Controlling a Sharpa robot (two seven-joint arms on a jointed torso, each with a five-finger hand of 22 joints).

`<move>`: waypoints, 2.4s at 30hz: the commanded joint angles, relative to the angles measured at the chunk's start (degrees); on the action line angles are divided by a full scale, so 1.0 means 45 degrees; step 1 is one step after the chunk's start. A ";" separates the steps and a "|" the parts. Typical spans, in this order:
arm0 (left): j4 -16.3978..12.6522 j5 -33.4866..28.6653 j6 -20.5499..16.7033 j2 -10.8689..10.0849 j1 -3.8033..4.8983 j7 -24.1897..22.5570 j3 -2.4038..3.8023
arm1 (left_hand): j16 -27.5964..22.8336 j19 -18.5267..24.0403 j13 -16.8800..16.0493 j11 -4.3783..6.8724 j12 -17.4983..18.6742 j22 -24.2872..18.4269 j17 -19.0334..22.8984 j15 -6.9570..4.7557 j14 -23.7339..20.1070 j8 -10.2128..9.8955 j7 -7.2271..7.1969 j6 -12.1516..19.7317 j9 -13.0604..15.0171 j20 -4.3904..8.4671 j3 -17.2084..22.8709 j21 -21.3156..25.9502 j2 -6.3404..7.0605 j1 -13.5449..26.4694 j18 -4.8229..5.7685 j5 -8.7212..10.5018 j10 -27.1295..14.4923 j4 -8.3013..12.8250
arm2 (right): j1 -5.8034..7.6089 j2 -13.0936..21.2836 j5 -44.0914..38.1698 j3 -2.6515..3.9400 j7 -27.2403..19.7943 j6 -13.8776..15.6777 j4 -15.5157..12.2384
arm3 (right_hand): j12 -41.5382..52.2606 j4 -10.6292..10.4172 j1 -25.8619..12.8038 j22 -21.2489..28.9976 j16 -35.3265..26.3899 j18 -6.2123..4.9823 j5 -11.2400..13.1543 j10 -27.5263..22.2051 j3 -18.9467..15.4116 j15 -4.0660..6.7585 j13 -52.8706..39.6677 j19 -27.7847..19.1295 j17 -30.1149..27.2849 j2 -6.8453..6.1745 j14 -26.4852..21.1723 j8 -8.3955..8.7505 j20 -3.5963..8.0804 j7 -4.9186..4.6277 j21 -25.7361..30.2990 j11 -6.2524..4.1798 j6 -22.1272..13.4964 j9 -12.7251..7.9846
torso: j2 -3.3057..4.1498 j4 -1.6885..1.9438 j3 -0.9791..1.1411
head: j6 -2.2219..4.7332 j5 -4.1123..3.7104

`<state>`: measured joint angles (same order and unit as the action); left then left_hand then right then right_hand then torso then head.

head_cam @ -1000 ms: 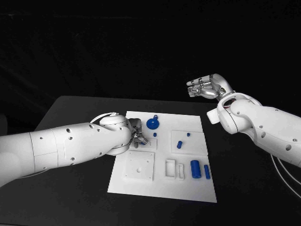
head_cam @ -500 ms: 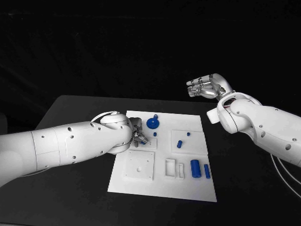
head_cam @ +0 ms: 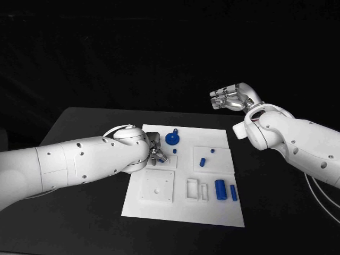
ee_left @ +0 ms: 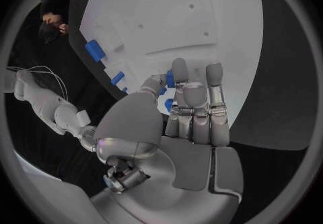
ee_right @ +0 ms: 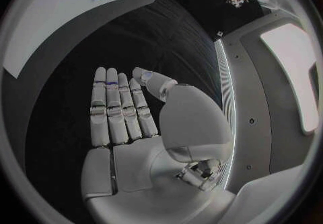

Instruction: Assemble the parts on the task board

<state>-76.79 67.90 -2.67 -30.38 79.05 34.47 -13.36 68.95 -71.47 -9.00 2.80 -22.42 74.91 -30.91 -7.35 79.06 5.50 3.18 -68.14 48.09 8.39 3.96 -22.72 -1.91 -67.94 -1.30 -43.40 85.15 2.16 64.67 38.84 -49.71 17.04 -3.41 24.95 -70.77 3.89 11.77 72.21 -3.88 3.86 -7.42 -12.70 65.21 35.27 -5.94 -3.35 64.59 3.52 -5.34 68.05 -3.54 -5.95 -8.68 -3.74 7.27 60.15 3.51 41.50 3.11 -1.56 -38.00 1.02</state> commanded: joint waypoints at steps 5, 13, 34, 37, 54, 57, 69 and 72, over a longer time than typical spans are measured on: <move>-0.0018 -0.0026 0.0615 0.0100 -0.0086 -0.0073 -0.0047 | 0.0017 -0.0084 -0.0047 0.0315 -0.0123 0.0268 -0.0046 -0.0028 0.0041 0.0117 -0.0918 -0.0969 0.0048 0.0037 0.0966 0.0034 -0.0101 -0.0239 0.0236 0.0044 0.0356 0.0937 | -0.0005 -0.0043 -0.0017 0.0001 -0.0148 -0.0248 0.0046 | -0.0085 -0.0077 -0.0047 0.0018 -0.0087 -0.0098 -0.0046 -0.0089 -0.0013 -0.0063 0.0016 -0.0041 -0.0007 -0.0124 -0.0030 -0.0009 -0.0046 -0.0070 -0.0059 0.0023 -0.0033 0.0015 | -0.0010 -0.0003 0.0004 | -0.0038 -0.0021; -0.0033 -0.0025 0.0805 0.0087 -0.0085 -0.0024 -0.0043 | 0.0087 -0.0082 -0.0084 0.0321 -0.0245 0.0269 -0.0196 -0.0032 0.0083 0.0144 -0.0932 -0.1020 0.0072 0.0044 0.0996 -0.0022 -0.0087 -0.0218 0.0234 -0.0022 0.0361 0.1047 | -0.0006 -0.0053 -0.0017 0.0000 -0.0156 -0.0254 0.0051 | -0.0086 -0.0084 -0.0045 0.0017 -0.0087 -0.0101 -0.0053 -0.0095 -0.0023 -0.0068 0.0016 -0.0043 -0.0007 -0.0115 -0.0032 -0.0006 -0.0050 -0.0071 -0.0060 0.0027 -0.0036 0.0013 | -0.0020 0.0002 0.0005 | -0.0054 -0.0032; -0.0109 -0.0025 0.0867 0.0084 -0.0084 -0.0014 -0.0041 | 0.0076 -0.0059 -0.0051 0.0318 -0.0337 0.0262 -0.0349 -0.0030 0.0113 0.0148 -0.0943 -0.1061 0.0077 0.0033 0.1044 -0.0084 -0.0094 -0.0091 0.0212 -0.0132 0.0364 0.1170 | -0.0010 -0.0104 -0.0012 -0.0001 -0.0188 -0.0292 0.0106 | -0.0085 -0.0083 -0.0045 0.0018 -0.0085 -0.0106 -0.0057 -0.0105 -0.0019 -0.0070 0.0016 -0.0055 -0.0007 -0.0099 -0.0038 -0.0005 -0.0056 -0.0067 -0.0059 0.0024 -0.0022 0.0013 | -0.0011 0.0019 -0.0008 | -0.0068 -0.0036; -0.0085 -0.0025 0.0871 0.0093 -0.0084 -0.0020 -0.0041 | 0.0076 -0.0059 -0.0051 0.0318 -0.0337 0.0262 -0.0349 -0.0030 0.0113 0.0148 -0.0943 -0.1061 0.0077 0.0033 0.1044 -0.0084 -0.0094 -0.0091 0.0212 -0.0132 0.0364 0.1170 | -0.0011 -0.0121 -0.0010 -0.0002 -0.0193 -0.0301 0.0119 | -0.0086 -0.0081 -0.0039 0.0018 -0.0086 -0.0108 -0.0061 -0.0111 -0.0014 -0.0073 0.0016 -0.0057 -0.0007 -0.0096 -0.0045 -0.0006 -0.0057 -0.0066 -0.0059 0.0022 -0.0025 0.0014 | -0.0008 0.0014 -0.0002 | -0.0077 -0.0013; 0.0113 -0.0107 0.0938 0.0231 -0.0082 -0.0076 -0.0037 | -0.0028 -0.0063 -0.0025 0.0316 -0.0354 0.0237 -0.0353 -0.0024 0.0119 0.0026 -0.0957 -0.1047 -0.0092 0.0008 0.0859 -0.0032 -0.0186 0.0053 0.0215 0.0415 0.0360 0.0926 | -0.0018 -0.0141 -0.0011 -0.0005 -0.0183 -0.0339 0.0141 | -0.0086 -0.0055 -0.0011 0.0019 -0.0087 -0.0106 -0.0031 -0.0128 -0.0019 -0.0085 0.0016 -0.0080 -0.0008 -0.0110 -0.0070 -0.0006 -0.0067 -0.0073 -0.0056 0.0034 -0.0035 0.0014 | 0.0006 0.0004 0.0006 | -0.0100 -0.0052; 0.0176 -0.0149 0.0949 0.0270 -0.0081 -0.0080 -0.0036 | -0.0073 -0.0115 -0.0044 0.0323 -0.0348 0.0227 -0.0337 -0.0038 0.0126 -0.0045 -0.0984 -0.1113 -0.0297 0.0021 0.0656 0.0064 -0.0119 0.0072 0.0256 0.0552 0.0358 0.0484 | -0.0019 -0.0140 -0.0013 -0.0006 -0.0179 -0.0336 0.0138 | -0.0087 -0.0059 -0.0019 0.0020 -0.0087 -0.0105 -0.0046 -0.0134 -0.0028 -0.0090 0.0016 -0.0090 -0.0008 -0.0116 -0.0079 -0.0003 -0.0071 -0.0075 -0.0052 0.0034 -0.0049 0.0012 | 0.0001 0.0004 0.0010 | -0.0105 -0.0056; 0.0330 -0.0225 0.1058 0.0350 -0.0079 -0.0113 -0.0034 | -0.0192 -0.0292 -0.0097 0.0337 -0.0291 0.0242 -0.0279 -0.0061 0.0139 -0.0058 -0.1059 -0.1158 -0.0572 0.0022 -0.0164 0.0411 0.0419 -0.0275 0.0288 0.1102 0.0348 -0.1178 | -0.0028 -0.0134 -0.0014 -0.0007 -0.0181 -0.0339 0.0118 | -0.0085 -0.0058 -0.0025 0.0021 -0.0087 -0.0105 -0.0057 -0.0136 -0.0044 -0.0095 0.0016 -0.0105 -0.0008 -0.0130 -0.0091 -0.0005 -0.0078 -0.0078 -0.0050 0.0037 -0.0063 0.0013 | -0.0003 0.0006 0.0005 | -0.0134 -0.0090; 0.0334 -0.0252 0.1064 0.0363 -0.0079 -0.0131 -0.0033 | -0.0196 -0.0303 -0.0110 0.0346 -0.0308 0.0242 -0.0281 -0.0058 0.0135 -0.0052 -0.1077 -0.1174 -0.0588 0.0019 -0.0303 0.0435 0.0466 -0.0278 0.0288 0.1336 0.0354 -0.1361 | -0.0033 -0.0138 -0.0014 -0.0007 -0.0182 -0.0340 0.0122 | -0.0085 -0.0058 -0.0025 0.0021 -0.0087 -0.0105 -0.0057 -0.0136 -0.0044 -0.0095 0.0016 -0.0105 -0.0008 -0.0130 -0.0091 -0.0005 -0.0078 -0.0078 -0.0050 0.0037 -0.0063 0.0013 | -0.0008 0.0008 0.0002 | -0.0152 -0.0092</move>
<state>-75.10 67.91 0.19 -29.17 79.22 34.54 -13.20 68.44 -72.49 -9.42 2.80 -23.87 74.93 -32.14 -7.17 79.61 5.32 3.11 -68.41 45.41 8.59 2.69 -20.97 -0.26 -69.19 -0.41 -37.62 85.16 -3.68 64.56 38.26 -49.71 17.01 -3.58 24.17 -70.14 3.90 11.78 72.03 -3.89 3.66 -7.41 -12.66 65.01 35.28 -6.12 -3.36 64.38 3.54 -5.52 67.86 -3.54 -6.16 -8.83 -3.74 7.47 60.00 3.52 41.50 3.13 -1.53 -38.62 0.62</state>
